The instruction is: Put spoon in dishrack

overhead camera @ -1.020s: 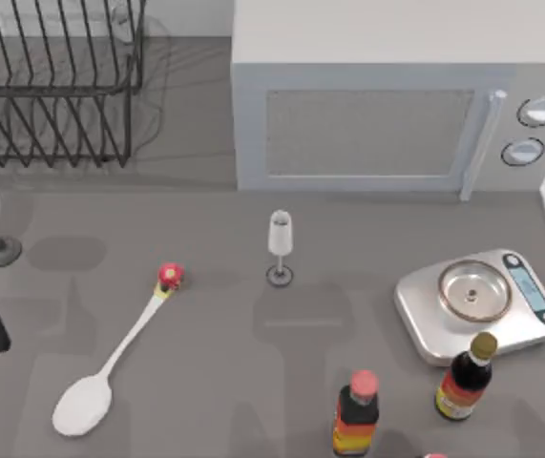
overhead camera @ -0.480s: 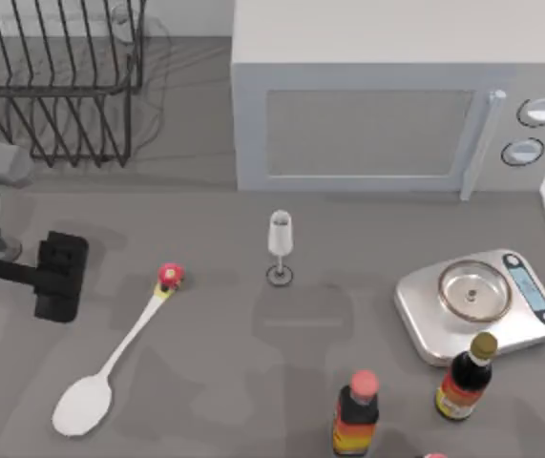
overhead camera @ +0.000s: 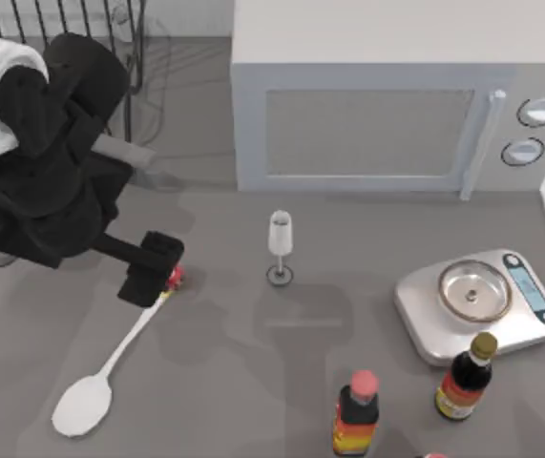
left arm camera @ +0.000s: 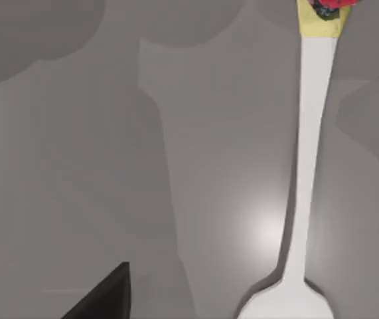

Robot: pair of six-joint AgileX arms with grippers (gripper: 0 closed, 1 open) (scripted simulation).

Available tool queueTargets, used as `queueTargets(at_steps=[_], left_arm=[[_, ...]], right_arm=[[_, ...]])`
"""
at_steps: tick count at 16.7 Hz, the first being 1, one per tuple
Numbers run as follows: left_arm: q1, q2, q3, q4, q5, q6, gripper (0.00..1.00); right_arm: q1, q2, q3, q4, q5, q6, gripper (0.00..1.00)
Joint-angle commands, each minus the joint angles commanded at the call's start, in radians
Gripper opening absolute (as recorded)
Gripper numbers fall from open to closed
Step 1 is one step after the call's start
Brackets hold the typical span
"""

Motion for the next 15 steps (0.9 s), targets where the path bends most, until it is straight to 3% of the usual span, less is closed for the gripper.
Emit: queueTargets(at_steps=[4,9,15], left_arm=[[-0.037,0.143,0.119,-0.083,0.000,0.003,1.00],[-0.042,0.161,0.134,-0.093,0.000,0.004,1.00],[-0.039,0.211,0.063,0.026,0.000,0.007,1.00]], right_arm=[[0.000,0.000,0.000,0.000,0.000,0.000,1.00],[0.000,0.000,0.000,0.000,0.000,0.000,1.00],[0.000,0.000,0.000,0.000,0.000,0.000,1.00]])
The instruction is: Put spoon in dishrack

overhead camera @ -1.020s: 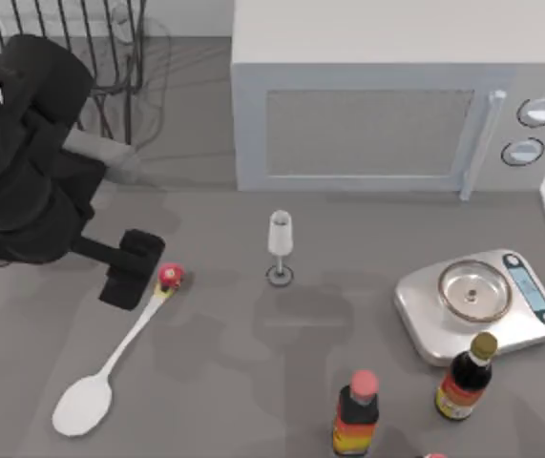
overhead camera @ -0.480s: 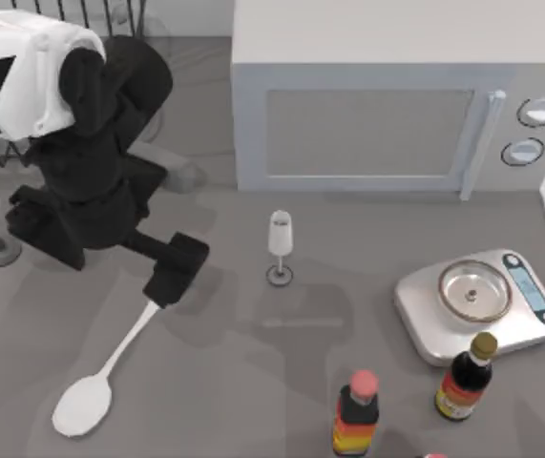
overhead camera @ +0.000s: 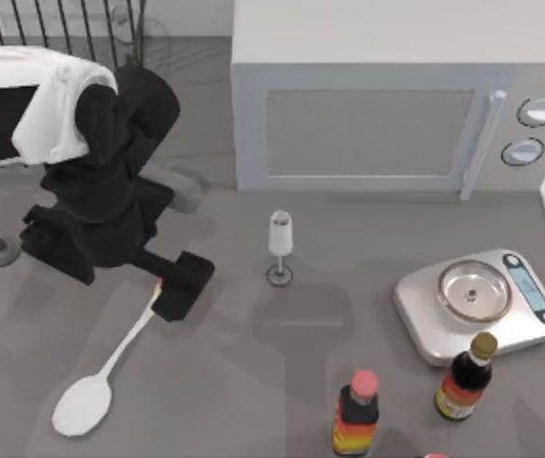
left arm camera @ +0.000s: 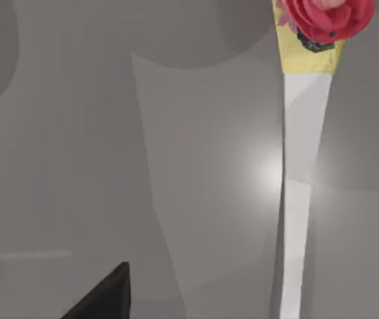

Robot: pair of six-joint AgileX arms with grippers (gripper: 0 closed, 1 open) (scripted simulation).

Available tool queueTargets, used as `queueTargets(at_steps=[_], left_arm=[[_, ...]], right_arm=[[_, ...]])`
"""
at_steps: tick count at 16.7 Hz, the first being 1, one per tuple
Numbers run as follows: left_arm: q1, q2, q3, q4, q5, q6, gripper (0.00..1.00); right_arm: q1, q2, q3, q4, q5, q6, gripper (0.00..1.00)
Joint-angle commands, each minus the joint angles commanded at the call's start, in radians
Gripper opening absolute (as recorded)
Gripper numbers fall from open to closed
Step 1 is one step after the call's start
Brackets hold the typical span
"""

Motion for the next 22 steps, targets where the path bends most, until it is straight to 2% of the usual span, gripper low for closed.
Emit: queueTargets(at_steps=[5,11,22], left_arm=[[0.000,0.101,-0.120,0.232,0.001,0.001,1.00],[0.000,0.120,-0.140,0.263,0.001,0.002,1.00],[0.000,0.120,-0.140,0.263,0.001,0.002,0.17]], right_arm=[[0.000,0.000,0.000,0.000,0.000,0.000,1.00],[0.000,0.000,0.000,0.000,0.000,0.000,1.00],[0.000,0.000,0.000,0.000,0.000,0.000,1.00]])
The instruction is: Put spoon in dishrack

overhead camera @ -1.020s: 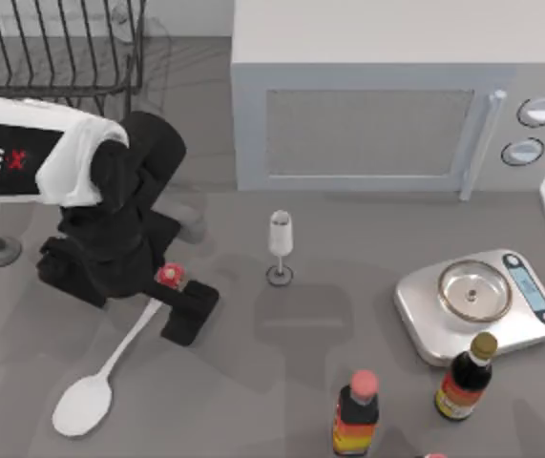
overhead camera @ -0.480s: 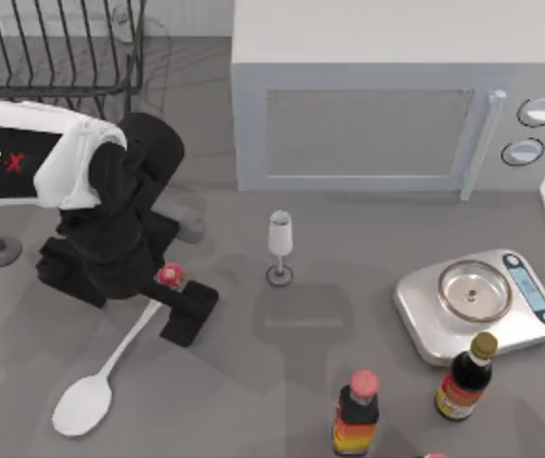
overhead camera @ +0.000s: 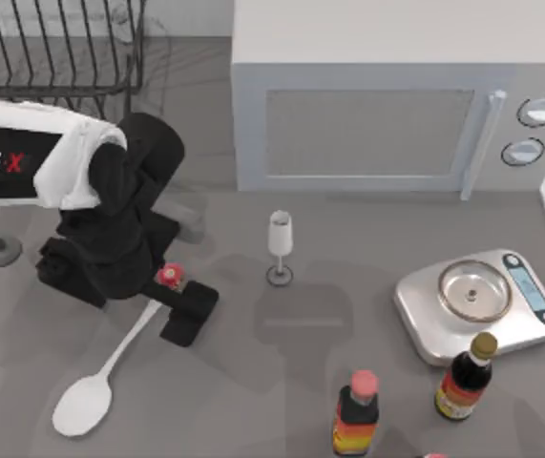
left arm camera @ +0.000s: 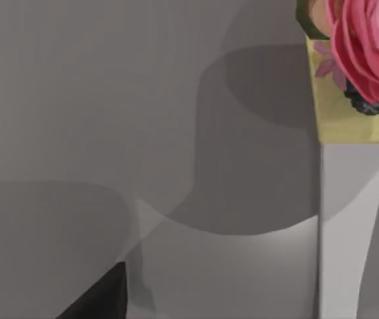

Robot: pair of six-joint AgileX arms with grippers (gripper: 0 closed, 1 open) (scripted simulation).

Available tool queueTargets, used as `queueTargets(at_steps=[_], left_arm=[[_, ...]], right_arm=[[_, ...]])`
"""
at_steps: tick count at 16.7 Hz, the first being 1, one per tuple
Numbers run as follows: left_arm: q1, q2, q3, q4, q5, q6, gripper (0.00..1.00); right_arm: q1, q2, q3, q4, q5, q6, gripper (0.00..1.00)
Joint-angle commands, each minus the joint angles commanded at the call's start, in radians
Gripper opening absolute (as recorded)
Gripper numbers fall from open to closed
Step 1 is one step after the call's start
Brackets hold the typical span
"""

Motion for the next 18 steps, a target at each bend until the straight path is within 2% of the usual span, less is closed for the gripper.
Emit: queueTargets(at_steps=[2,3,10,13,18], left_arm=[[0.000,0.000,0.000,0.000,0.000,0.000,0.02],[0.000,0.000,0.000,0.000,0.000,0.000,0.00],[0.000,0.000,0.000,0.000,0.000,0.000,0.00],[-0.001,-0.058,0.033,-0.053,0.002,-0.002,0.00],[-0.006,-0.082,0.236,-0.275,0.001,-0.006,0.00]], right_arm=[[0.000,0.000,0.000,0.000,0.000,0.000,1.00],[0.000,0.000,0.000,0.000,0.000,0.000,1.00],[0.000,0.000,0.000,0.000,0.000,0.000,1.00],[0.000,0.000,0.000,0.000,0.000,0.000,1.00],[0.000,0.000,0.000,0.000,0.000,0.000,1.00]])
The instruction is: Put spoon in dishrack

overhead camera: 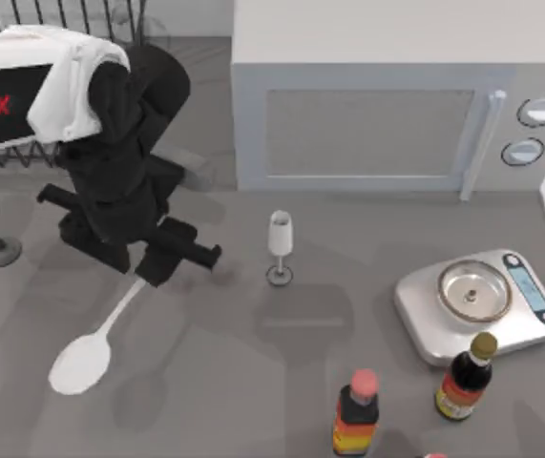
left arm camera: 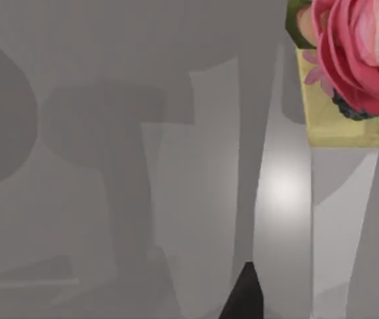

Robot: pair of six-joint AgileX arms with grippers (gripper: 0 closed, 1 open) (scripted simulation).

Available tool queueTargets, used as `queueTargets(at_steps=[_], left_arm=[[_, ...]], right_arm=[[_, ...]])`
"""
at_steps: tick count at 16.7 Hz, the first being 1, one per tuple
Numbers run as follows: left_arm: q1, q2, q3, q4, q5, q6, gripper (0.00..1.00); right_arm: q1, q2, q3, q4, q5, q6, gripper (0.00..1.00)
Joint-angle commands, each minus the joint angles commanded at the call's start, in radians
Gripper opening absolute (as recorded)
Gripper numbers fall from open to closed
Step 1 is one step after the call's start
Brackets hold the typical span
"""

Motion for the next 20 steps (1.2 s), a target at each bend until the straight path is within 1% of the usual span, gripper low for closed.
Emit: queueTargets(at_steps=[5,7,9,16,18,20], left_arm=[[-0.003,-0.055,0.274,-0.378,0.000,-0.004,0.00],[-0.003,-0.082,0.362,-0.476,0.000,-0.005,0.00],[-0.002,-0.104,0.417,-0.533,-0.001,-0.006,0.00],[0.007,-0.119,0.423,-0.532,0.001,-0.004,0.00],[0.033,-0.158,0.399,-0.479,0.011,-0.004,0.00],[0.078,-0.224,0.357,-0.384,0.026,-0.005,0.00]], right_arm=[[0.000,0.000,0.000,0.000,0.000,0.000,1.00],[0.000,0.000,0.000,0.000,0.000,0.000,1.00],[0.000,0.000,0.000,0.000,0.000,0.000,1.00],[0.000,0.000,0.000,0.000,0.000,0.000,1.00],[0.000,0.000,0.000,0.000,0.000,0.000,1.00],[0.000,0.000,0.000,0.000,0.000,0.000,1.00]])
